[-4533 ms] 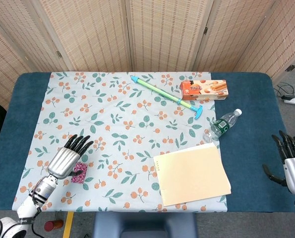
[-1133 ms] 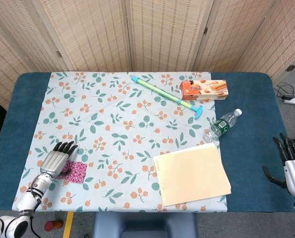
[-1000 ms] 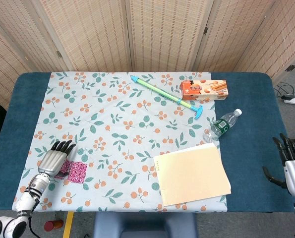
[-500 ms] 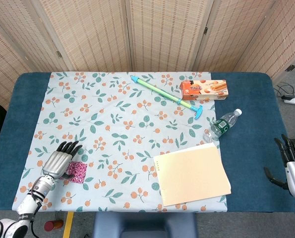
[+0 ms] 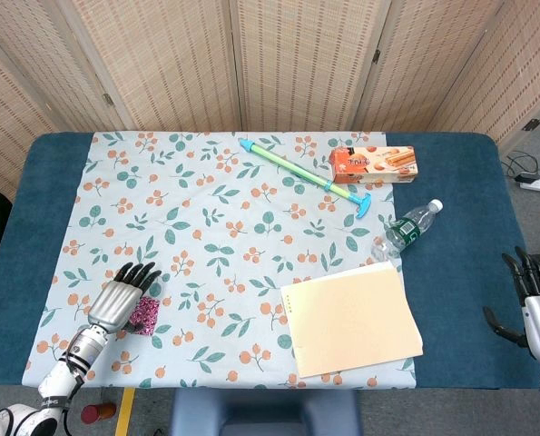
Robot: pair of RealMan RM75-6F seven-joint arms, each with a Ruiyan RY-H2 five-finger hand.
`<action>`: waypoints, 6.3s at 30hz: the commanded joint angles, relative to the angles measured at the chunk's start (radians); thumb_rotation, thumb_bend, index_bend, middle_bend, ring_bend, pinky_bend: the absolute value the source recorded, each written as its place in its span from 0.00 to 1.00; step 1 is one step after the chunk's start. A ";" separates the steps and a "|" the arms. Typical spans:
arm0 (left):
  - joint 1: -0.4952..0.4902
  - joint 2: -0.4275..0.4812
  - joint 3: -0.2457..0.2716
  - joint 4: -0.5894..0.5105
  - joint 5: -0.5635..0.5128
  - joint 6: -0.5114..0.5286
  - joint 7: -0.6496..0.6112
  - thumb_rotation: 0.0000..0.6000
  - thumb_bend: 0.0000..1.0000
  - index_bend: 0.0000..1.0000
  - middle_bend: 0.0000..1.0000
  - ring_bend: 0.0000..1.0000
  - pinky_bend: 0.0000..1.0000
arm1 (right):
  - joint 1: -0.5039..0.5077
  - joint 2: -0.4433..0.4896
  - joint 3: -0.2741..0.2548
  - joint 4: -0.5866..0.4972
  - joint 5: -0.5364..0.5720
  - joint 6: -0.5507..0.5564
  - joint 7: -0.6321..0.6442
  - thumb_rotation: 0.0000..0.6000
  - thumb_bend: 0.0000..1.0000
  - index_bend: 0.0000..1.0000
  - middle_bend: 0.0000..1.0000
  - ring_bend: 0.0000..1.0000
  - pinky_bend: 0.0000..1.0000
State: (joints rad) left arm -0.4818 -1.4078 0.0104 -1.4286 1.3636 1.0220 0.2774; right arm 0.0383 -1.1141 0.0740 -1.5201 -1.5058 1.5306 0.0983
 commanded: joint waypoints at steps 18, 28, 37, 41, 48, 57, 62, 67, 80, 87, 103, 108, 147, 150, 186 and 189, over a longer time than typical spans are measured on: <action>0.035 0.007 0.029 -0.007 0.027 0.033 0.006 1.00 0.13 0.03 0.00 0.00 0.00 | -0.003 0.000 -0.002 -0.001 -0.007 0.006 0.000 0.84 0.36 0.00 0.00 0.00 0.00; 0.032 -0.004 0.026 0.004 0.016 0.014 0.016 1.00 0.13 0.03 0.00 0.00 0.00 | -0.006 -0.003 -0.003 0.006 -0.005 0.007 0.006 0.83 0.36 0.00 0.00 0.00 0.00; 0.023 -0.014 0.011 0.022 0.000 0.000 0.020 1.00 0.13 0.03 0.00 0.00 0.00 | -0.007 -0.005 -0.004 0.010 -0.003 0.003 0.007 0.83 0.36 0.00 0.00 0.00 0.00; 0.015 -0.017 0.002 0.032 -0.012 -0.012 0.029 1.00 0.13 0.03 0.00 0.00 0.00 | -0.008 -0.006 -0.005 0.011 0.000 0.001 0.008 0.84 0.36 0.00 0.00 0.00 0.00; -0.004 -0.033 -0.016 0.064 -0.039 -0.035 0.047 1.00 0.13 0.03 0.00 0.00 0.00 | -0.009 -0.006 -0.004 0.014 0.003 0.001 0.009 0.83 0.36 0.00 0.00 0.00 0.00; -0.019 -0.044 -0.044 0.106 -0.073 -0.046 0.047 1.00 0.13 0.03 0.00 0.00 0.00 | -0.011 -0.007 -0.003 0.015 0.007 -0.001 0.008 0.83 0.36 0.00 0.00 0.00 0.00; -0.032 -0.053 -0.057 0.137 -0.096 -0.064 0.052 1.00 0.13 0.03 0.00 0.00 0.00 | -0.011 -0.008 -0.002 0.014 0.009 -0.002 0.007 0.83 0.36 0.00 0.00 0.00 0.00; -0.043 -0.065 -0.070 0.167 -0.118 -0.077 0.054 1.00 0.13 0.03 0.00 0.00 0.00 | -0.012 -0.008 -0.003 0.013 0.010 -0.001 0.005 0.83 0.36 0.00 0.00 0.00 0.00; -0.086 -0.086 -0.110 0.250 -0.175 -0.115 0.077 1.00 0.13 0.03 0.00 0.00 0.00 | -0.017 -0.007 -0.001 0.008 0.014 0.001 0.000 0.84 0.36 0.00 0.00 0.00 0.00; -0.087 -0.058 -0.129 0.218 -0.203 -0.116 0.049 1.00 0.13 0.03 0.00 0.00 0.00 | -0.019 -0.007 -0.001 0.007 0.015 0.004 0.000 0.84 0.36 0.00 0.00 0.00 0.00; -0.092 -0.097 -0.126 0.279 -0.237 -0.140 0.022 1.00 0.13 0.03 0.00 0.00 0.00 | -0.015 -0.010 -0.001 0.012 0.011 -0.002 0.005 0.83 0.36 0.00 0.00 0.00 0.00; -0.095 -0.095 -0.127 0.290 -0.269 -0.160 0.041 1.00 0.13 0.03 0.00 0.00 0.00 | -0.015 -0.011 0.000 0.013 0.013 -0.002 0.006 0.83 0.36 0.00 0.00 0.00 0.00; -0.075 -0.074 -0.093 0.212 -0.257 -0.119 0.074 1.00 0.13 0.03 0.00 0.00 0.00 | -0.021 -0.015 -0.004 0.020 0.008 0.003 0.014 0.83 0.36 0.00 0.00 0.00 0.00; -0.068 -0.064 -0.085 0.198 -0.261 -0.117 0.079 1.00 0.13 0.03 0.00 0.00 0.00 | -0.021 -0.015 -0.005 0.020 0.008 0.001 0.014 0.83 0.36 0.00 0.00 0.00 0.00; -0.011 0.186 -0.001 -0.201 -0.110 -0.071 0.016 1.00 0.13 0.12 0.00 0.00 0.00 | -0.021 -0.012 -0.004 0.023 -0.013 0.021 0.026 0.84 0.36 0.00 0.00 0.00 0.00; -0.023 0.188 0.008 -0.216 -0.109 -0.100 0.019 1.00 0.13 0.14 0.00 0.00 0.00 | -0.021 -0.015 -0.004 0.032 -0.014 0.021 0.036 0.83 0.36 0.00 0.00 0.00 0.00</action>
State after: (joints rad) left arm -0.4974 -1.2246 0.0113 -1.6360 1.2519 0.9332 0.2949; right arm 0.0170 -1.1280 0.0698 -1.4892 -1.5196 1.5516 0.1328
